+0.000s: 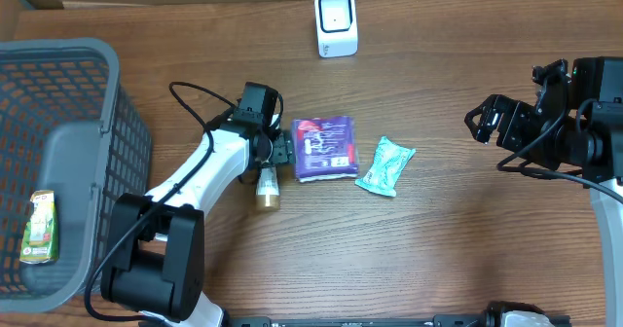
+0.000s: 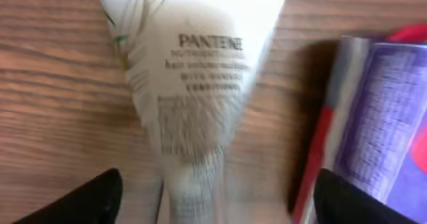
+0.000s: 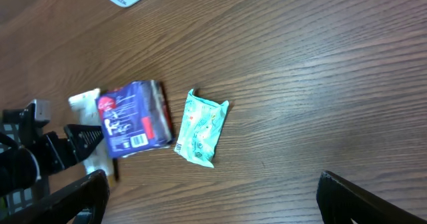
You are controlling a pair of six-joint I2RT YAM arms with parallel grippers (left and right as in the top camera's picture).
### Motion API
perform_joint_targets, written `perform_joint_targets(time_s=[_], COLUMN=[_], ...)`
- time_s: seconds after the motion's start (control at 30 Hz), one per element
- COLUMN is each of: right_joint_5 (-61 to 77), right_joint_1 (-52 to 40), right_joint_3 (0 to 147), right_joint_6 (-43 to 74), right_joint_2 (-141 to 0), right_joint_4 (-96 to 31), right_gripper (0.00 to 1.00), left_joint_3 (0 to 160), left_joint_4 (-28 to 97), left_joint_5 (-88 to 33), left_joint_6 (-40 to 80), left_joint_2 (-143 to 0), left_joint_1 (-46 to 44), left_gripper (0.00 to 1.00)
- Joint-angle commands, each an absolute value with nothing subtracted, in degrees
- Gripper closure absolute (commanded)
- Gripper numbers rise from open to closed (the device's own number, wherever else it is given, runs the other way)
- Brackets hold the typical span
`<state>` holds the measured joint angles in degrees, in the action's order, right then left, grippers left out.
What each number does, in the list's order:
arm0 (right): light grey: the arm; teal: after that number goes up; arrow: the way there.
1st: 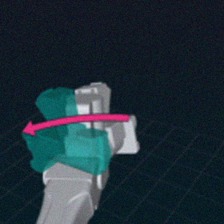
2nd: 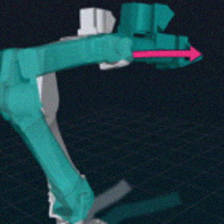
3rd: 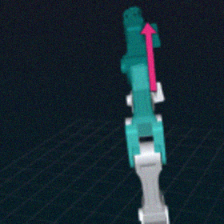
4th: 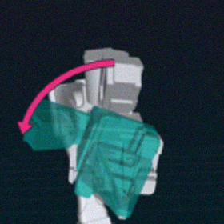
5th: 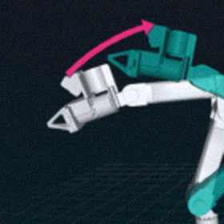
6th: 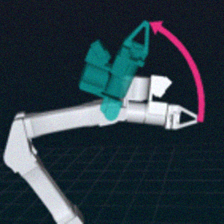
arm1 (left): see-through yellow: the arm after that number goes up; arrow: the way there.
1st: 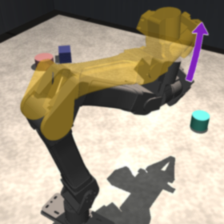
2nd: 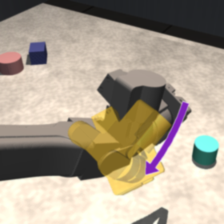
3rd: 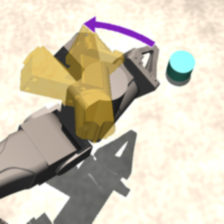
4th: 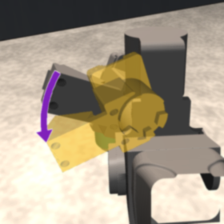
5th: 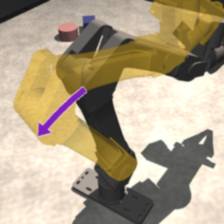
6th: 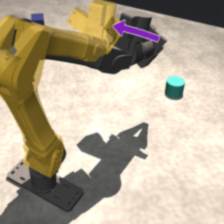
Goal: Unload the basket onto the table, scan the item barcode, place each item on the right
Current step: 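Grasp the white Pantene tube and lay it left of the pad pack, then grasp the green tea carton from the basket and set it right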
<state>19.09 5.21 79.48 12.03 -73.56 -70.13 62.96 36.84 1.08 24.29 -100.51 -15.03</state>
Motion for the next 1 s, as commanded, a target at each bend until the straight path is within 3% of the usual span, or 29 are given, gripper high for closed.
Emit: perform_joint_targets(time_s=[0.0,0.23,0.4,0.67,0.97], right_joint_5=[18.90,18.90,18.87,18.87,17.58], right_joint_1=[5.32,5.32,5.32,5.32,5.32], right_joint_3=[79.83,79.83,79.83,79.83,79.83], right_joint_6=[12.19,12.19,12.14,11.94,11.99], right_joint_2=[-73.32,-73.32,-73.32,-73.32,-73.93], right_joint_4=[-69.54,-69.67,-69.91,-70.22,-71.18], right_gripper=[0.00,0.00,0.00,0.00,0.00], left_joint_3=[77.03,126.13,142.98,128.49,104.25], left_joint_4=[45.76,78.56,94.91,96.47,83.22], left_joint_5=[-0.89,-0.89,2.00,2.83,4.14], left_joint_6=[16.60,10.13,9.34,14.48,14.81], left_joint_2=[-97.32,-95.42,-94.72,-90.80,-90.83], left_joint_1=[-14.59,-6.31,5.54,28.05,40.97], left_gripper=[0.00,0.00,0.01,0.00,0.00])
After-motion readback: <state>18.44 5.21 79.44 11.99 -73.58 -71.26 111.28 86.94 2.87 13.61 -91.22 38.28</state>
